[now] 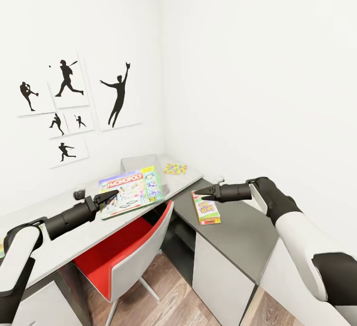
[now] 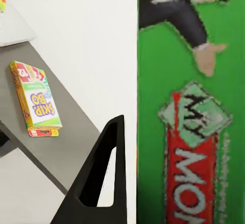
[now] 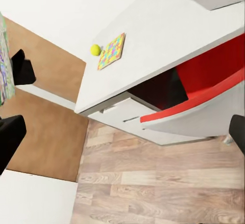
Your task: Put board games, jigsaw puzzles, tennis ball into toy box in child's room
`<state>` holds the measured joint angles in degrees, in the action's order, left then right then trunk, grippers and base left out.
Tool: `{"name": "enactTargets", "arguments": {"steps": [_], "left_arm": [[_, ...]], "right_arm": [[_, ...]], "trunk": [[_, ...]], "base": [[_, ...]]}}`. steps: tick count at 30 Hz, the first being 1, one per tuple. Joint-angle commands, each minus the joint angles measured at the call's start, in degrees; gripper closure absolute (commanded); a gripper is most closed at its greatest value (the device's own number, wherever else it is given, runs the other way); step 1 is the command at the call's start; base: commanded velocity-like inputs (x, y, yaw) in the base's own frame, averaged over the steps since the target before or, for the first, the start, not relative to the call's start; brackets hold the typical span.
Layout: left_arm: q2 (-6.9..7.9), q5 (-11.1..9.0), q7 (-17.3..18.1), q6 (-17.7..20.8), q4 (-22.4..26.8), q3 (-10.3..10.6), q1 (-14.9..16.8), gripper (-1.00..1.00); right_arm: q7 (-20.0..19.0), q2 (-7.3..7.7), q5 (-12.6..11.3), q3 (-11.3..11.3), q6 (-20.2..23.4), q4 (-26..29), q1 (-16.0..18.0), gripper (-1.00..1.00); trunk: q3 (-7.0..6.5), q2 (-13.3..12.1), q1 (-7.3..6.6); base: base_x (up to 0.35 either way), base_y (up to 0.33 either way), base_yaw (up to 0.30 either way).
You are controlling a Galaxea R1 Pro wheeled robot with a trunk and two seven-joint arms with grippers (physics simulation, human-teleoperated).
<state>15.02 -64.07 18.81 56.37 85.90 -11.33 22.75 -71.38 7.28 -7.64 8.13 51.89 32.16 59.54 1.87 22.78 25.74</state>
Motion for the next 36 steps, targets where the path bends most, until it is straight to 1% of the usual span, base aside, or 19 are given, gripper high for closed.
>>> {"name": "enactTargets", "arguments": {"steps": [1, 3, 4, 7, 8, 9, 15, 16, 19, 24, 27, 33, 36], "left_arm": [[0.06, 0.44, 0.18, 0.33, 0.10, -0.78, -0.09, 1.00], [0.20, 0.47, 0.08, 0.65, 0.21, -2.27, -0.34, 1.00], [0.20, 0.47, 0.08, 0.65, 0.21, -2.27, -0.34, 1.00], [0.32, 0.44, 0.00, 1.43, 0.33, -4.75, -0.72, 1.00], [0.35, 0.37, -0.04, 1.95, 0.39, -5.95, -0.90, 1.00], [0.35, 0.33, -0.05, 2.13, 0.41, -6.36, -0.96, 1.00], [0.21, 0.19, -0.03, 2.57, 0.49, -7.20, -1.11, 1.00], [0.04, 0.14, -0.02, 2.67, 0.62, -7.43, -1.16, 1.00], [-0.24, 0.10, -0.09, 2.72, 1.38, -7.53, -1.20, 1.00], [-0.35, 0.26, -0.21, 2.69, 1.50, -7.53, -1.19, 1.00], [-0.43, 0.43, -0.34, 2.61, 1.48, -7.47, -1.16, 1.00], [-0.54, 0.54, -0.48, 2.52, 1.47, -7.42, -1.14, 1.00], [-0.88, 0.58, -0.51, 2.51, 1.47, -7.41, -1.14, 1.00]], "right_arm": [[0.36, 0.26, -0.60, 0.33, 0.16, 0.24, 0.06, -1.00], [0.64, 0.59, -0.59, 0.29, -0.24, 0.95, 0.05, -1.00], [0.64, 0.59, -0.59, 0.29, -0.24, 0.95, 0.05, -1.00], [0.89, 1.36, -0.57, 0.31, -0.45, 2.45, 0.03, -1.00], [0.99, 1.89, -0.57, 0.34, -0.49, 3.67, -0.03, -1.00], [1.02, 2.11, -0.56, 0.35, -0.50, 4.34, -0.12, -1.00], [1.13, 2.61, -0.55, 0.33, -0.49, 6.72, -1.17, -1.00], [1.17, 2.79, -0.56, 0.32, -0.44, 8.38, -1.80, -1.00], [1.27, 2.84, -0.54, 0.31, -0.38, 10.38, -2.66, -1.00], [2.01, 2.76, -0.54, 0.31, -0.34, 10.91, -2.88, -1.00], [3.38, 2.57, -0.54, 0.31, -0.32, 11.19, -3.00, -1.00], [5.21, 2.38, -0.58, 0.31, -0.31, 11.35, -3.08, -1.00], [6.05, 2.30, -0.59, 0.29, -0.29, 11.39, -3.10, -1.00]], "trunk": [[0.14, 0.14, 0.04], [0.14, 0.14, 0.04], [0.14, 0.14, 0.04], [0.14, 0.14, 0.04], [0.14, 0.14, 0.04], [0.14, 0.14, 0.04], [0.14, 0.14, 0.04], [0.14, 0.14, 0.04], [0.14, 0.14, 0.04], [0.14, 0.14, 0.04], [0.14, 0.14, 0.04], [0.14, 0.14, 0.04], [0.14, 0.14, 0.04]], "base": [[0.000, 0.000, 0.000], [0.000, 0.000, 0.000], [0.000, 0.000, 0.000], [0.000, 0.000, 0.000], [0.000, 0.000, 0.000], [0.000, 0.000, 0.000], [0.021, -0.004, 0.000], [0.184, -0.043, 0.000], [0.243, -0.046, 0.000], [0.296, -0.026, 0.002], [0.287, -0.012, 0.044], [0.153, -0.006, 0.145], [0.068, -0.003, 0.217]]}}
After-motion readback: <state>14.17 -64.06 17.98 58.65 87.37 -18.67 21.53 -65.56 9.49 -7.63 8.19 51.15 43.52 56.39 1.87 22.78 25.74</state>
